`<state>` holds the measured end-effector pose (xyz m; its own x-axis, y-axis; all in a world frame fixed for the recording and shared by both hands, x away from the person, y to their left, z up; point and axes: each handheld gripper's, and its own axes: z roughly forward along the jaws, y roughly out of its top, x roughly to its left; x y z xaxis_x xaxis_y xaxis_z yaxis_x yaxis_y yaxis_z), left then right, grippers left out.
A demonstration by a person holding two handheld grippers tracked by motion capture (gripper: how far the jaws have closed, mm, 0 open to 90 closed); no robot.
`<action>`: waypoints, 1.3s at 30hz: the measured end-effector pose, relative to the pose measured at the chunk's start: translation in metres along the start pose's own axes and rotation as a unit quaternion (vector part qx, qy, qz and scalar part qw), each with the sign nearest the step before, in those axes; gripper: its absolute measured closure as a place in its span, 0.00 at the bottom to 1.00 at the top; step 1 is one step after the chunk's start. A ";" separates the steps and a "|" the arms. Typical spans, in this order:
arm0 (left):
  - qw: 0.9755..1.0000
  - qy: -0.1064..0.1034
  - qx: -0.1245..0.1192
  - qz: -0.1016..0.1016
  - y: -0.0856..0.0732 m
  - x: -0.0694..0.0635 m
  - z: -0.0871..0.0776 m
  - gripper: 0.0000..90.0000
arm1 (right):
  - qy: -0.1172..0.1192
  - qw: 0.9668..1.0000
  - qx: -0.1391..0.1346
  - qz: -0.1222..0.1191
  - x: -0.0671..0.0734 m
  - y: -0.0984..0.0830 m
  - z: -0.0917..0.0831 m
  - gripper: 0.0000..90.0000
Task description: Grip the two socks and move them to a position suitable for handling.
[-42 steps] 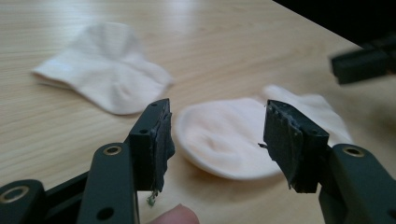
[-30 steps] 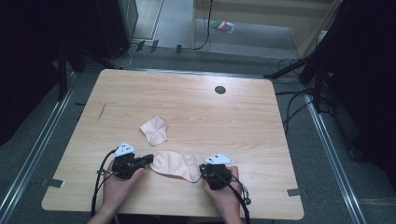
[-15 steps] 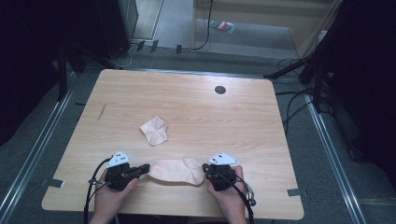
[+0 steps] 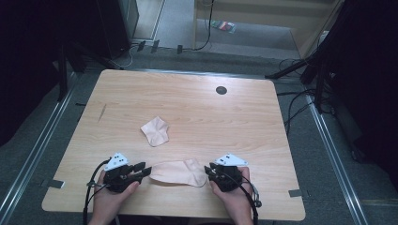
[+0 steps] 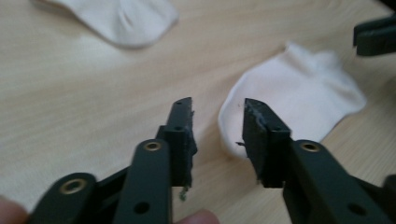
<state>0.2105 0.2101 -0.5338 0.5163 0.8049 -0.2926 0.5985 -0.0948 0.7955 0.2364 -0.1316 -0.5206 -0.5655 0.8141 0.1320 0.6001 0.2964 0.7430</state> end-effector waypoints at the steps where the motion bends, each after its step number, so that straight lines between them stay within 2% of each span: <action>1: 1.000 -0.006 -0.008 0.000 0.001 -0.001 -0.001 0.70 | 0.005 1.000 -0.007 0.003 0.002 0.000 -0.001 0.88; 2: 1.000 -0.006 -0.008 0.000 0.001 -0.001 -0.001 0.74 | 0.011 1.000 -0.010 0.002 0.003 0.001 -0.001 0.91; 3: 0.999 -0.021 -0.026 0.012 0.003 -0.005 -0.003 0.81 | 0.024 1.000 -0.011 0.001 0.008 0.000 0.001 0.93; 4: 0.999 -0.024 -0.024 0.026 0.003 -0.009 0.000 0.85 | 0.029 1.000 -0.008 -0.002 0.011 0.000 0.003 0.94; 5: 0.999 -0.024 -0.024 0.026 0.003 -0.009 0.000 0.90 | 0.031 0.999 0.000 -0.009 0.015 -0.001 0.007 0.94; 6: 0.998 -0.008 0.005 0.055 0.002 -0.016 0.009 0.92 | 0.029 0.999 0.011 -0.019 0.021 -0.003 0.013 0.94; 7: 0.998 0.007 0.022 0.060 0.000 -0.017 0.015 0.92 | 0.028 0.999 0.016 -0.022 0.023 -0.004 0.016 0.93; 8: 0.998 0.015 0.033 0.057 -0.002 -0.016 0.019 0.90 | 0.022 0.999 0.021 -0.024 0.026 -0.006 0.021 0.92; 10: 0.998 0.018 0.042 0.052 -0.004 -0.015 0.024 0.89 | 0.016 0.999 0.025 -0.026 0.026 -0.008 0.024 0.91; 11: 0.997 0.015 0.054 0.051 -0.006 -0.014 0.027 0.85 | 0.011 0.999 0.030 -0.027 0.026 -0.010 0.027 0.90; 12: 0.996 0.017 0.063 0.059 -0.008 -0.014 0.030 0.84 | 0.012 0.999 0.030 -0.026 0.026 -0.010 0.027 0.89; 14: 0.995 0.007 0.067 0.071 -0.007 -0.016 0.031 0.78 | 0.016 0.999 0.032 -0.026 0.025 -0.010 0.027 0.86; 15: 0.995 0.007 0.067 0.071 -0.007 -0.016 0.031 0.73 | 0.022 0.999 0.033 -0.027 0.024 -0.010 0.027 0.85; 17: 0.994 -0.013 0.071 0.085 -0.008 -0.016 0.031 0.64 | 0.022 0.999 0.034 -0.030 0.022 -0.010 0.027 0.85; 19: 0.993 -0.020 0.075 0.089 -0.008 -0.017 0.030 0.57 | 0.024 0.999 0.039 -0.028 0.020 -0.009 0.026 0.85; 22: 0.988 -0.018 0.083 0.127 -0.009 -0.023 0.032 0.46 | 0.016 0.998 0.054 -0.034 0.019 -0.008 0.023 0.83; 25: 0.982 -0.006 0.092 0.165 -0.011 -0.031 0.034 0.37 | 0.004 0.998 0.059 -0.038 0.020 -0.007 0.020 0.80; 26: 0.982 -0.006 0.092 0.165 -0.011 -0.031 0.034 0.35 | 0.004 0.998 0.059 -0.038 0.020 -0.007 0.020 0.80; 27: 0.985 -0.016 0.086 0.152 -0.010 -0.031 0.034 0.34 | 0.005 0.999 0.040 -0.034 0.023 -0.006 0.019 0.85; 28: 0.986 -0.019 0.081 0.144 -0.009 -0.030 0.034 0.34 | 0.014 0.999 0.028 -0.031 0.025 -0.005 0.018 0.88; 29: 0.986 -0.019 0.081 0.144 -0.009 -0.030 0.034 0.35 | 0.019 0.999 0.018 -0.031 0.027 -0.004 0.017 0.91; 30: 0.990 -0.032 0.058 0.123 -0.006 -0.028 0.030 0.39 | 0.026 0.999 0.006 -0.027 0.030 -0.003 0.016 0.95; 32: 0.993 -0.048 0.030 0.103 -0.003 -0.025 0.025 0.48 | 0.042 0.999 -0.006 -0.018 0.034 -0.001 0.017 1.00; 33: 0.993 -0.048 0.030 0.103 -0.003 -0.025 0.025 0.55 | 0.042 0.999 -0.006 -0.018 0.034 -0.001 0.017 1.00; 34: 0.996 -0.057 0.002 0.071 0.001 -0.020 0.021 0.64 | 0.054 0.998 -0.016 -0.007 0.041 0.001 0.022 1.00; 35: 0.996 -0.057 0.002 0.071 0.001 -0.020 0.021 0.69 | 0.067 0.998 -0.018 -0.007 0.047 0.002 0.026 1.00; 36: 0.997 -0.053 0.002 0.057 0.002 -0.018 0.022 0.74 | 0.077 0.997 -0.014 -0.013 0.054 0.002 0.030 1.00; 37: 0.998 -0.048 0.008 0.046 0.003 -0.016 0.025 0.74 | 0.077 0.997 -0.014 -0.013 0.054 0.002 0.030 1.00; 38: 0.998 -0.042 0.031 0.033 0.004 -0.010 0.033 0.83 | 0.095 0.995 -0.007 -0.041 0.073 0.003 0.040 1.00; 39: 0.998 -0.042 0.031 0.033 0.004 -0.010 0.033 0.86 | 0.095 0.995 -0.007 -0.041 0.073 0.003 0.040 1.00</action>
<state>0.2279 0.1827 -0.5451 0.6033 0.7441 -0.2868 0.5974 -0.1835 0.7807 0.2193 -0.0509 -0.5350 -0.7098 0.6778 0.1918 0.5405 0.3495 0.7653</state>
